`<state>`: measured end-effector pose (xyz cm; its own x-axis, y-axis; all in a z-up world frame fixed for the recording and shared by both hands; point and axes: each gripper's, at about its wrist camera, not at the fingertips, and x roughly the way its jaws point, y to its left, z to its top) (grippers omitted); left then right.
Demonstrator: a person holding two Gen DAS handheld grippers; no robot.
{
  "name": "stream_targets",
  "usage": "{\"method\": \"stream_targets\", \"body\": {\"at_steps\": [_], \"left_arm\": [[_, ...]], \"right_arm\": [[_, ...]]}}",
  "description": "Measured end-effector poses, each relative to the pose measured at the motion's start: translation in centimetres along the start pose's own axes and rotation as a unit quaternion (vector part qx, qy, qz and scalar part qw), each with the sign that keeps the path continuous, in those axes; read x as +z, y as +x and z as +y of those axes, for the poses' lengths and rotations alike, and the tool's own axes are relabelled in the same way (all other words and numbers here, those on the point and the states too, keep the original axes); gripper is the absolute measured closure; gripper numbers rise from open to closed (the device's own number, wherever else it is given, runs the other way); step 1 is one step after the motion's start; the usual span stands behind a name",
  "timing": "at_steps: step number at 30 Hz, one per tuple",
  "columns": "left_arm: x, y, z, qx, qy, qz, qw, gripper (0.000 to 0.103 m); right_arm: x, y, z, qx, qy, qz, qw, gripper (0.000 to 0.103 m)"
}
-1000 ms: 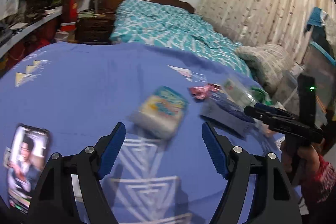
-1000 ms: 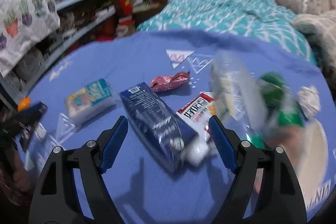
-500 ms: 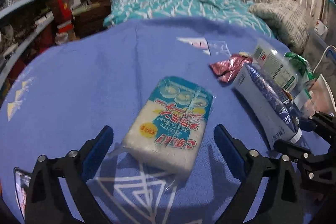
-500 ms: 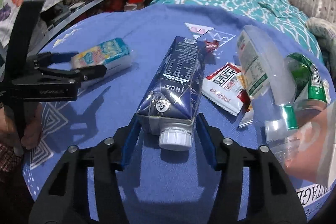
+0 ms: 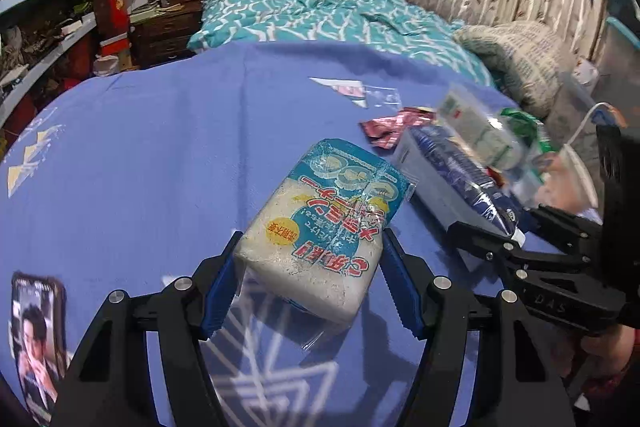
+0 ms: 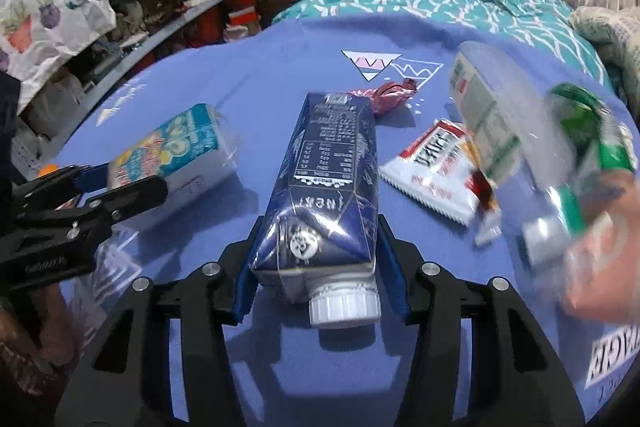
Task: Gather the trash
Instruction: 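Carry the held carton and tissue pack toward the beige bin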
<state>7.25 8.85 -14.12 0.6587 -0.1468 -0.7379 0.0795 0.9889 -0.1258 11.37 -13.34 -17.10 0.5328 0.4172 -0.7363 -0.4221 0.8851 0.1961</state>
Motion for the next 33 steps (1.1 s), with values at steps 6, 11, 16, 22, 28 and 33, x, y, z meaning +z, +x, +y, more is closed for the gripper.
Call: {"method": "stream_targets", "body": {"at_steps": [6,11,16,22,28,33], "left_arm": [[-0.9,-1.5,-2.1,-0.044,0.004,-0.001,0.9990,0.040],[-1.0,-2.2,-4.8,-0.079,0.019,-0.001,0.9967,0.040],[-0.8,-3.2,-7.9,-0.120,0.036,-0.007,0.9921,0.040],[-0.9,-3.2,-11.4,-0.143,0.058,-0.003,0.9881,0.039],[-0.8,-3.5,-14.2,-0.157,0.081,-0.001,0.9842,0.039],[-0.6,-3.8,-16.6,-0.171,0.102,-0.003,0.9800,0.039]], "right_arm": [[-4.7,-6.2,0.3,0.000,0.002,-0.032,0.999,0.050],[-8.3,-10.8,-1.3,0.000,0.047,-0.056,0.997,0.050],[-10.9,-14.4,-3.2,-0.030,0.081,-0.093,0.992,0.051],[-12.7,-17.2,-5.0,-0.053,0.108,-0.121,0.985,0.051],[-13.6,-18.3,-6.0,-0.064,0.126,-0.134,0.981,0.051],[-14.9,-19.0,-7.5,-0.071,0.144,-0.139,0.977,0.051]]}}
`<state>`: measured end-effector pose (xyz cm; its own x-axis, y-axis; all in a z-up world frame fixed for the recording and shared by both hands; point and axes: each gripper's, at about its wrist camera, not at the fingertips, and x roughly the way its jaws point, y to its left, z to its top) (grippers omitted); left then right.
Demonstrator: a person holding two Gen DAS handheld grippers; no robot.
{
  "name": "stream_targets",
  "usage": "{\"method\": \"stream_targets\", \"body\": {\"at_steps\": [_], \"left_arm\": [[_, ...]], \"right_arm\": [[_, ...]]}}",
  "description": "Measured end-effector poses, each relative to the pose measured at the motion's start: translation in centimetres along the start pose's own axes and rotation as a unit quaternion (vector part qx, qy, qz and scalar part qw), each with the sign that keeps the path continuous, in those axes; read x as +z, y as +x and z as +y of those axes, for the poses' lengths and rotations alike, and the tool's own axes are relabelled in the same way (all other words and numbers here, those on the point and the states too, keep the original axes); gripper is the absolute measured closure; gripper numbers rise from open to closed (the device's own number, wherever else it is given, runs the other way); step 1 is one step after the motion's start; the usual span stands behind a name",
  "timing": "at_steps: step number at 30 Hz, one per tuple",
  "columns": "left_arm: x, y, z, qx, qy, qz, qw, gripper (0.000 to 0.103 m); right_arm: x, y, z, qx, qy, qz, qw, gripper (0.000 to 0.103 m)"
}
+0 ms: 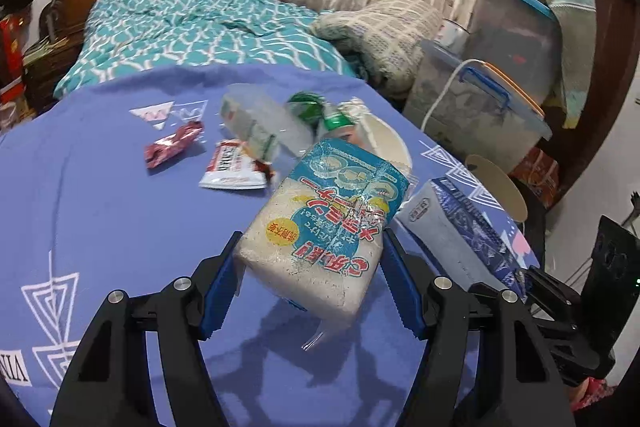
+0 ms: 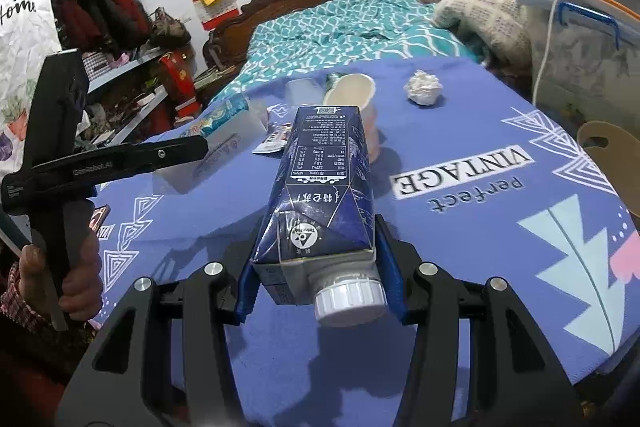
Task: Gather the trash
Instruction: 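Carry the held carton and tissue pack toward the beige bin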
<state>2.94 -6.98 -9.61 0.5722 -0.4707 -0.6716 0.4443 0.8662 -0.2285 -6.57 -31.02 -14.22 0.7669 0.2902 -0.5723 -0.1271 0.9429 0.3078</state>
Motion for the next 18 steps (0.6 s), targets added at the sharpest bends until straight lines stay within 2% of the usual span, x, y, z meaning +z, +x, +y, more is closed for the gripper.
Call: {"method": "stream_targets", "body": {"at_steps": [9,18], "left_arm": [[0.9,1.0,-3.0,-0.033,0.021,0.003,0.9992,0.039],[1.4,1.7,-5.3,-0.052,0.042,0.004,0.9978,0.039]], "right_arm": [[0.2,-1.9,-3.5,-0.025,0.037,-0.029,0.999,0.051],[0.2,-2.3,-5.6,-0.041,0.059,-0.033,0.997,0.051]]}}
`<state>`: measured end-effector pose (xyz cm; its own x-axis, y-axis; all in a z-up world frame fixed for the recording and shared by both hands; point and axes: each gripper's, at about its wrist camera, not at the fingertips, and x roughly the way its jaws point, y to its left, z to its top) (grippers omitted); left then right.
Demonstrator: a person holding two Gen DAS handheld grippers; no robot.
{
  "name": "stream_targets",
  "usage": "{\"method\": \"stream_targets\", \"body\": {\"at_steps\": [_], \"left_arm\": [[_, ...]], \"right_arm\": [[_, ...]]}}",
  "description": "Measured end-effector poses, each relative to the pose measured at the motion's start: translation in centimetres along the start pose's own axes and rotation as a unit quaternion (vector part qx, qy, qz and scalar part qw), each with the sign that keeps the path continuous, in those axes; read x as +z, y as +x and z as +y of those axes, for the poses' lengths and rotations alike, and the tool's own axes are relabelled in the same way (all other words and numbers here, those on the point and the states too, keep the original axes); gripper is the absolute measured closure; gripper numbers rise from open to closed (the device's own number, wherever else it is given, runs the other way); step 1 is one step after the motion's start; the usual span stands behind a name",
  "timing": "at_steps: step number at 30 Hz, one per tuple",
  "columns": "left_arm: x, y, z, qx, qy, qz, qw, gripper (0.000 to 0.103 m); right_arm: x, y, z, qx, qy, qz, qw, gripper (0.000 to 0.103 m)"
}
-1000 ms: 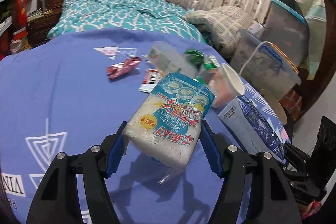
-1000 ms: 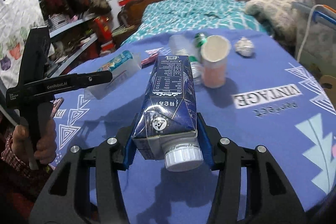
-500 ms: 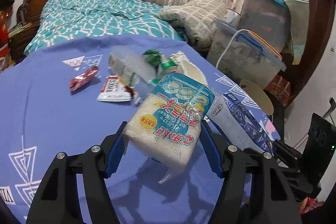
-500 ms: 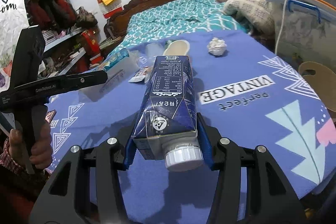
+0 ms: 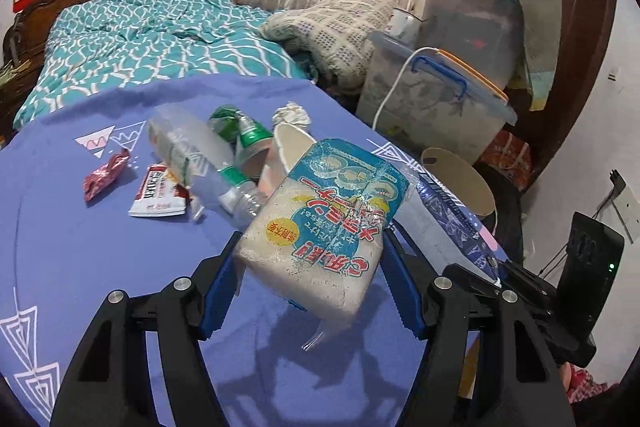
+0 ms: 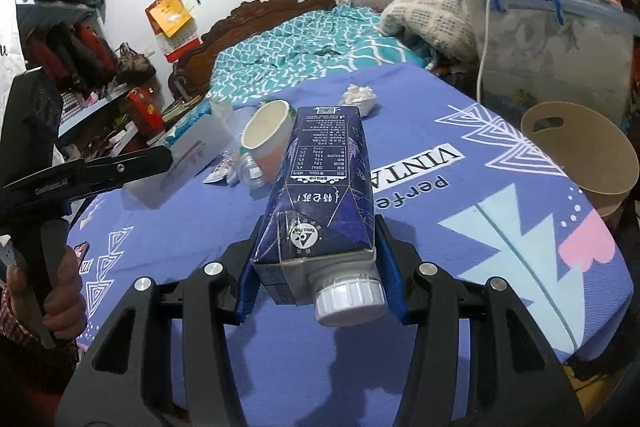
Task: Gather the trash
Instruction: 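Carry the held carton and tissue pack toward the beige bin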
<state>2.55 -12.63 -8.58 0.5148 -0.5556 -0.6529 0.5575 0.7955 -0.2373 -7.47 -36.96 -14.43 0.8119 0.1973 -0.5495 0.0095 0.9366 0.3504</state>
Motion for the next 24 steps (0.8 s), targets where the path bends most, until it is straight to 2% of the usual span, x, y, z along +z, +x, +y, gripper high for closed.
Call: {"method": "stream_targets", "body": {"at_steps": [24], "left_arm": [[0.3,0.6,-1.6,-0.020,0.022,0.006,0.9996,0.039]], "right_arm": [[0.3,-0.3,-1.2,-0.012,0.017,-0.007,1.000,0.051]]}}
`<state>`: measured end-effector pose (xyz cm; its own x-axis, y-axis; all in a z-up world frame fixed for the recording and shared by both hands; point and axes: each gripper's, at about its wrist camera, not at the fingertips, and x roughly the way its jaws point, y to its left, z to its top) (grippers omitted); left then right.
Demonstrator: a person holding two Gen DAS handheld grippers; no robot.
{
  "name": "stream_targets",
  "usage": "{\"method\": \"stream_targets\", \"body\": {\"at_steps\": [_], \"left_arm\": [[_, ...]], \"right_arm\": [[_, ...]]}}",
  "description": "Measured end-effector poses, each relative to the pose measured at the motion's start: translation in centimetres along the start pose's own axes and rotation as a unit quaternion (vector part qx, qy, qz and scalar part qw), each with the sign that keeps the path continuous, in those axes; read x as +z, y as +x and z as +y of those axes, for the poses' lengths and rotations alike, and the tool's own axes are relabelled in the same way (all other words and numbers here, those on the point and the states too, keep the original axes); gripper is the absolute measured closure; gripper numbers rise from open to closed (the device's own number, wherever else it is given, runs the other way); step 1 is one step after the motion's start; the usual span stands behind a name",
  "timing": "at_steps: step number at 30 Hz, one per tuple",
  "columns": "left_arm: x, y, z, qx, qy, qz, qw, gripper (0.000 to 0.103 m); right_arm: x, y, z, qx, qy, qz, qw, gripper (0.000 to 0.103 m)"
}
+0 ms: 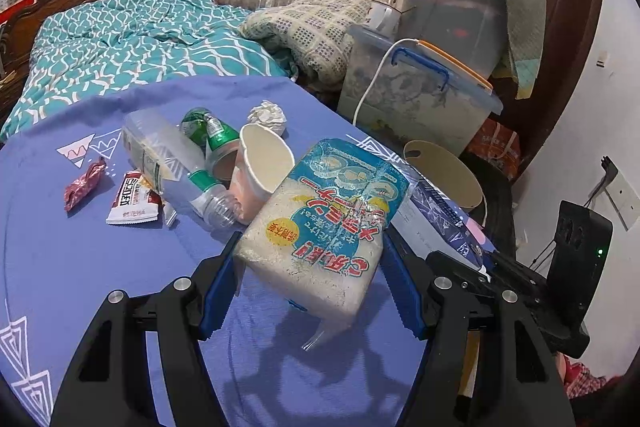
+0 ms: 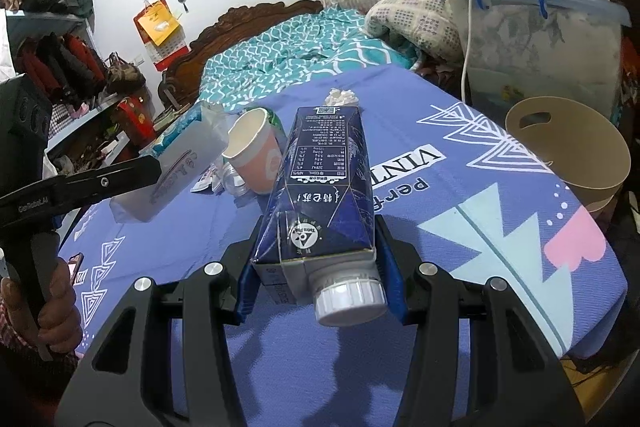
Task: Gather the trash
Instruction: 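Carry the held carton and tissue pack toward the beige bin, then open both tools over the beige bin to drop carton and tissue pack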
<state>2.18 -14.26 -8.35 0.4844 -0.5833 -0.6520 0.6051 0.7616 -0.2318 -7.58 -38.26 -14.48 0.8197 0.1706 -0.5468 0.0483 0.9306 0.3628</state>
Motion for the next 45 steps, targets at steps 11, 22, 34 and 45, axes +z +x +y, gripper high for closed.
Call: {"method": "stream_targets", "body": {"at_steps": [11,22,34,45], "left_arm": [[1.3,1.0,-2.3,-0.017,0.026,0.001,0.9995,0.039],[3.4,4.1,-5.1,-0.047,0.051,0.018,0.9975,0.039],[7.4,12.5,-12.1,-0.097,0.120,0.068,0.9857,0.039],[10.4,25.3,-20.0,-0.098,0.167,0.127,0.9728,0.032]], "right_arm": [[0.0,-0.7,-1.2,-0.005,0.015,-0.009,1.000,0.051],[0.2,-1.0,-4.7,-0.023,0.048,-0.013,0.999,0.051],[1.5,-2.9,-13.3,-0.076,0.130,-0.054,0.987,0.051],[5.5,-1.7,-24.8,-0.147,0.222,-0.043,0.963,0.041]]}}
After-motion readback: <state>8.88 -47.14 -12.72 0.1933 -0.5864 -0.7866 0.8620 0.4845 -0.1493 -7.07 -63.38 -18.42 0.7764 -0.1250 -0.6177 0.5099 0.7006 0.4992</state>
